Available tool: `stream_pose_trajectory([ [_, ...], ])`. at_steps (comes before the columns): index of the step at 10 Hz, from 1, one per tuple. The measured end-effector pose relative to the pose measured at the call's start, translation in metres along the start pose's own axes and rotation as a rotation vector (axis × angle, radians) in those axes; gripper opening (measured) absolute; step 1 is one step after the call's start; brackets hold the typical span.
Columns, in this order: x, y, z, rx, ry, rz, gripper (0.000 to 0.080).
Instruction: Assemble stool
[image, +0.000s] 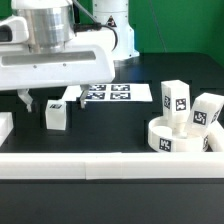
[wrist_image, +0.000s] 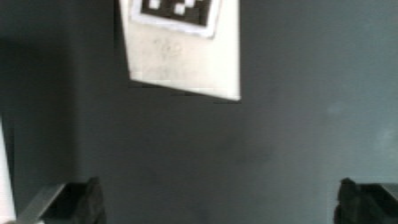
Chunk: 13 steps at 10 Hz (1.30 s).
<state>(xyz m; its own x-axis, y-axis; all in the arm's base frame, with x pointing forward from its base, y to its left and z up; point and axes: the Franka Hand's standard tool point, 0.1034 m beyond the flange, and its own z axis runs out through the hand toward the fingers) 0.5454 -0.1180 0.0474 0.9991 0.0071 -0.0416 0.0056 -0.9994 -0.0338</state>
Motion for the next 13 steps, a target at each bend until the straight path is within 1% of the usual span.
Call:
stream_pose_trajectory([
  [1,-0.007,0.001,0.002,-0.018,-0.087,0.063,0.0649],
  [2,-0.011,0.002,0.002,-0.027,-0.150,0.087,0.0649],
  [3,-0.013,0.003,0.001,-0.013,-0.241,0.094,0.0649],
  [4,-0.008,0.007,-0.001,-0.001,-0.291,0.098,0.0649],
  [5,-0.009,0.004,0.001,0.007,-0.330,0.096,0.0649],
  [6,-0.016,0.000,0.002,0.029,-0.422,0.096,0.0649],
  [7,-0.014,0.000,0.004,0.038,-0.483,0.094,0.0649],
  [8,-0.013,0.002,0.009,0.034,-0.528,0.088,0.0649],
  [9,-0.018,0.002,0.012,0.039,-0.609,0.084,0.0649],
  [10,-0.018,0.002,0.015,0.042,-0.648,0.083,0.0649],
  [11,-0.025,0.000,0.016,0.048,-0.729,0.085,0.0649],
  [12,-0.028,0.002,0.020,0.040,-0.796,0.086,0.0649],
  [13,-0.028,0.003,0.025,0.043,-0.831,0.087,0.0649],
])
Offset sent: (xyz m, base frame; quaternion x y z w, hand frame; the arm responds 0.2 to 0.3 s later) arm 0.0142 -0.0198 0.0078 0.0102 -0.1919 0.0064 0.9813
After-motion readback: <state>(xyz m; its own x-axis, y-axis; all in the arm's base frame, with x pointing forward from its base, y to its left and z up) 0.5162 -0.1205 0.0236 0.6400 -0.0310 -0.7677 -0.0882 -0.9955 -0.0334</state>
